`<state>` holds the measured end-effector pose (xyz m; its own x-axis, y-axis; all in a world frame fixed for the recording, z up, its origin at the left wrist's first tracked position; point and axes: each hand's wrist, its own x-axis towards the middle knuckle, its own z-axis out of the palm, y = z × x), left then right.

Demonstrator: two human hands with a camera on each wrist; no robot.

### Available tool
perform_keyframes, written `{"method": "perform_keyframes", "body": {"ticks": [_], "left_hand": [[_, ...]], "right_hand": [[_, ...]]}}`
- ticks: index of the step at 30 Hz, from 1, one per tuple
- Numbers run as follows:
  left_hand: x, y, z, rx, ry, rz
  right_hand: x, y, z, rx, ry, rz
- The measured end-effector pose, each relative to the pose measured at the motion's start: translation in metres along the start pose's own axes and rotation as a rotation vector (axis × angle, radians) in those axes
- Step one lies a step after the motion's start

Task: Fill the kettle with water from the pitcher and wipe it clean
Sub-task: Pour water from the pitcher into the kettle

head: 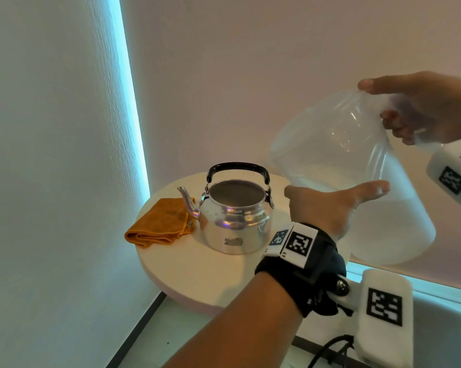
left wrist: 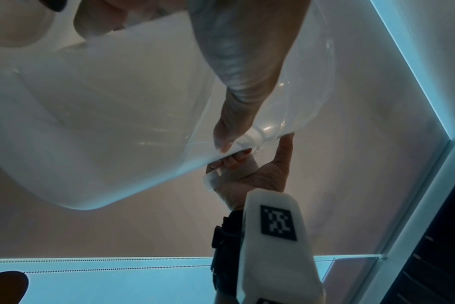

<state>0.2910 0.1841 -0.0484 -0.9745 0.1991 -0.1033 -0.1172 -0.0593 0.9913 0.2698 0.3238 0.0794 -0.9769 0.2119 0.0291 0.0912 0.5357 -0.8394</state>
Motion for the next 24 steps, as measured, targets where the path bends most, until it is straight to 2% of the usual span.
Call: {"method": "perform_keyframes", "body": {"ticks": [8, 13, 18, 21, 24], "left_hand": [[0.008, -0.006, -0.006, -0.061, 0.053, -0.022], [0.017, -0.013, -0.006, -0.108, 0.074, -0.061], [0.020, -0.008, -0.013, -0.169, 0.015, -0.146], [0.013, -0.002, -0.015, -0.218, -0.076, -0.175], [0.017, 0.001, -0.018, -0.213, -0.050, -0.170]], "right_hand": [[0.005, -0.010, 0.015, -0.076, -0.050, 0.005], [0.009, -0.021, 0.025, -0.134, -0.014, 0.005], [0.009, -0.032, 0.039, -0.178, 0.017, -0.039], [0.011, -0.038, 0.047, -0.168, 0.015, -0.027], [0.018, -0.040, 0.049, -0.165, 0.032, -0.020]]}}
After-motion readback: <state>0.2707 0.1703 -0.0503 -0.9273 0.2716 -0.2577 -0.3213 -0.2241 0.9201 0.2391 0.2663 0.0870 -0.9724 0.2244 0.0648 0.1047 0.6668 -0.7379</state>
